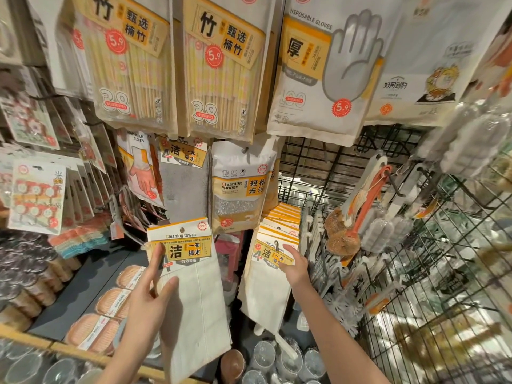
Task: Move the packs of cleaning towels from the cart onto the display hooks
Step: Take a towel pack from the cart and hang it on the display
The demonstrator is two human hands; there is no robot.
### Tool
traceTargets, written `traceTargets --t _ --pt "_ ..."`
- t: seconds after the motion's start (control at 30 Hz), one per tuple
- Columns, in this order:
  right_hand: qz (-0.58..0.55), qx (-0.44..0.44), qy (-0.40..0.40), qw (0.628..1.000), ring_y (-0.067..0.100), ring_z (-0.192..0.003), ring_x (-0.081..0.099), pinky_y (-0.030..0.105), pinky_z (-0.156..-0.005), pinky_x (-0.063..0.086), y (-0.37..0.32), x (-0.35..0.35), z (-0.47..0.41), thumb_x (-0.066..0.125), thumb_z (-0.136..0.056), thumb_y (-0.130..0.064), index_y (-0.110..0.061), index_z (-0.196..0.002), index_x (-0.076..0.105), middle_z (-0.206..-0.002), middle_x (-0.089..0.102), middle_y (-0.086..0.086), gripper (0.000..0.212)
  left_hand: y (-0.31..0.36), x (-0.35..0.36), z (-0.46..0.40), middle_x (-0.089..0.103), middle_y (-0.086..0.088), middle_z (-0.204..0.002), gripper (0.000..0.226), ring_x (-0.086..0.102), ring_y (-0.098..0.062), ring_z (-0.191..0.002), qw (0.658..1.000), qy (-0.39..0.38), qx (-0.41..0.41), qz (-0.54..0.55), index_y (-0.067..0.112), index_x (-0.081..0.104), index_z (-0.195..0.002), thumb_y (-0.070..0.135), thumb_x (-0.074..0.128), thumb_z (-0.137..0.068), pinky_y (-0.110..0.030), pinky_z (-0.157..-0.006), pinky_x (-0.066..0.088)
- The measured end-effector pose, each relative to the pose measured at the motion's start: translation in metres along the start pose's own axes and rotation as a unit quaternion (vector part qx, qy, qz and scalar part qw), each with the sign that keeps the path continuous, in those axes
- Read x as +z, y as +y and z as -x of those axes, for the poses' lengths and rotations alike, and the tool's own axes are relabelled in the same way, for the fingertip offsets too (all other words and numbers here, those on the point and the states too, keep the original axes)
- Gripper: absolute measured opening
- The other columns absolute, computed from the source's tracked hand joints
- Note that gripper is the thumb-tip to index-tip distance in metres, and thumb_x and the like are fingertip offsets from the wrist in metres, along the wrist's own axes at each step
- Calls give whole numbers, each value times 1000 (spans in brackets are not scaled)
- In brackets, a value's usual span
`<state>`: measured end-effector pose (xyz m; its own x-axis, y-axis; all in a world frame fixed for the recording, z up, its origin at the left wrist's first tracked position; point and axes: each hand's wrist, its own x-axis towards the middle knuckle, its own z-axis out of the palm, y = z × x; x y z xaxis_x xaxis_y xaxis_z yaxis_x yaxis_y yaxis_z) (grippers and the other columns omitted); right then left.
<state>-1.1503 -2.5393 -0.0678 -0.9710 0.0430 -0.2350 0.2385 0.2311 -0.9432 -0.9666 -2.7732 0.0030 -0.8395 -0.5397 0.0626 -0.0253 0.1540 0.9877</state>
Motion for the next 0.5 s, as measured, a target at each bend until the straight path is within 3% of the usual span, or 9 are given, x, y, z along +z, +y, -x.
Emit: traceTargets --t 0.27,0.5 --pt "39 27 -22 999 24 -138 24 29 -103 34 -8 2 -5 55 -89 6 -28 -132 52 -149 12 10 55 -1 6 -2 36 28 -139 70 35 1 -129 1000 -8 7 1 52 32 -132 2 58 -90 -28 -107 27" --pt "40 17 8 999 24 -138 25 21 -91 33 -19 0 7 62 -85 6 -18 -127 58 -153 4 6 49 -2 11 -1 36 30 -141 70 34 4 -130 999 -25 -2 22 55 33 -131 4 58 -91 -26 -107 26"
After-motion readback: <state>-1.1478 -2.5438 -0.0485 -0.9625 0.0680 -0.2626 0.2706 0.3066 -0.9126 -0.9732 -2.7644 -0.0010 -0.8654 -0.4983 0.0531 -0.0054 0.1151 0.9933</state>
